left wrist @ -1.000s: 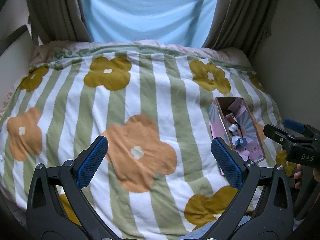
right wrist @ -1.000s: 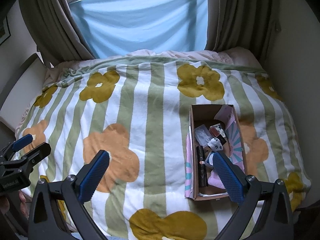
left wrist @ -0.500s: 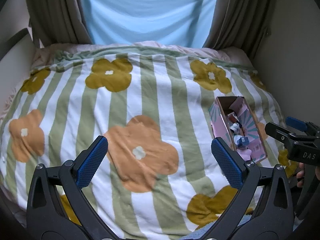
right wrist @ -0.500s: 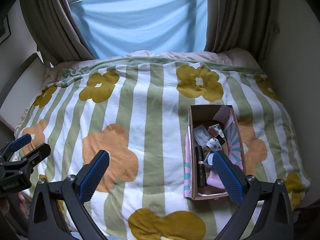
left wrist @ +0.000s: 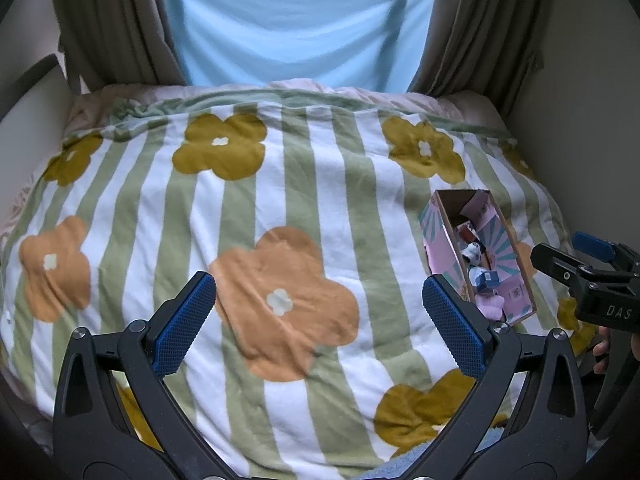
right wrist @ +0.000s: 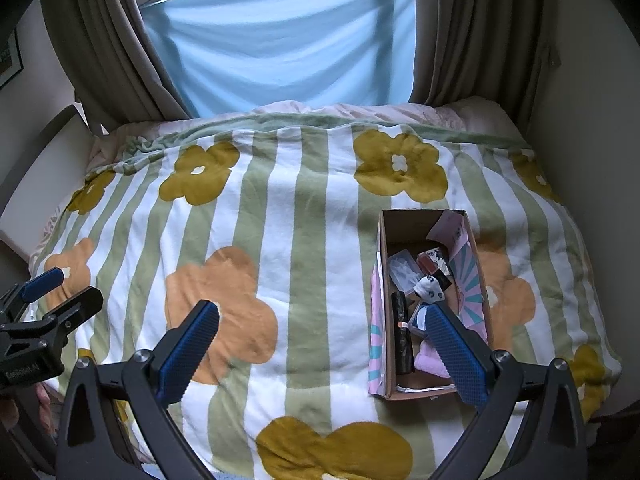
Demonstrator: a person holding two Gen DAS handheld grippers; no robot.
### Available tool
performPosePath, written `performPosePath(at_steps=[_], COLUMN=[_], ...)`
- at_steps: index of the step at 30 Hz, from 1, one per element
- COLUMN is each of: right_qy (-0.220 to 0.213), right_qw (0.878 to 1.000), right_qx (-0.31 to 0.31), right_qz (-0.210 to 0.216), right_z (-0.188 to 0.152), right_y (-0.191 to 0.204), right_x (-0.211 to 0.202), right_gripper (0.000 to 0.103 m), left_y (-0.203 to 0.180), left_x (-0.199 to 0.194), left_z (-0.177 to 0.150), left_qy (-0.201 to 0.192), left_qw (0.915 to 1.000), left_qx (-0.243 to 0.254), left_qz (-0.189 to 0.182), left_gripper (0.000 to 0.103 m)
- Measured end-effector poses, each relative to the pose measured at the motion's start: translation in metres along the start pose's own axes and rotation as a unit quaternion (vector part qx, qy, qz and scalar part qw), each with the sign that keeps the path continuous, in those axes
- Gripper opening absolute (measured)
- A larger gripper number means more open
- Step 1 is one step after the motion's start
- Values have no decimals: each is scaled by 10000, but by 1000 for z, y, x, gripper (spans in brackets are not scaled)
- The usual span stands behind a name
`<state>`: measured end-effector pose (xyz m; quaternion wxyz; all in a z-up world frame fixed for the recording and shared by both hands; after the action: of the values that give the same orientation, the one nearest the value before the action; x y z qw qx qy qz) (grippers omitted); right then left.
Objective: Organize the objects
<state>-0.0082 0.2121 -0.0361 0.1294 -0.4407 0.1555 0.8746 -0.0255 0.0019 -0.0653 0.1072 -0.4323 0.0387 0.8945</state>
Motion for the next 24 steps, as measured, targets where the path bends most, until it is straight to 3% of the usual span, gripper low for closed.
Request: performPosePath(at_steps=[24], right_qy=[-37], right_qw=[10000], right_qx=[-3], right_qz=[-3], right_z=[5], right_y=[4], right_x=[1], right_gripper=[103], left_y=[6], left_x=[2], left_z=[9], left_qy=[-123], left_qw=[9998], left_qx=[31], left_qz=[130], left_gripper=[103])
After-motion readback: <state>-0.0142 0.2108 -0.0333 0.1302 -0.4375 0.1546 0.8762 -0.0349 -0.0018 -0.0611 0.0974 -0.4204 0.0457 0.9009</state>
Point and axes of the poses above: each gripper's, at about its wrist camera, not at the fingertips, and x roughly the way its jaws point, y to its left, z to its top, the point moved 8 cm from there along x, roughly the way its jaws point, and after that the axes turned 10 degrees about x, right-handed, at the moved point
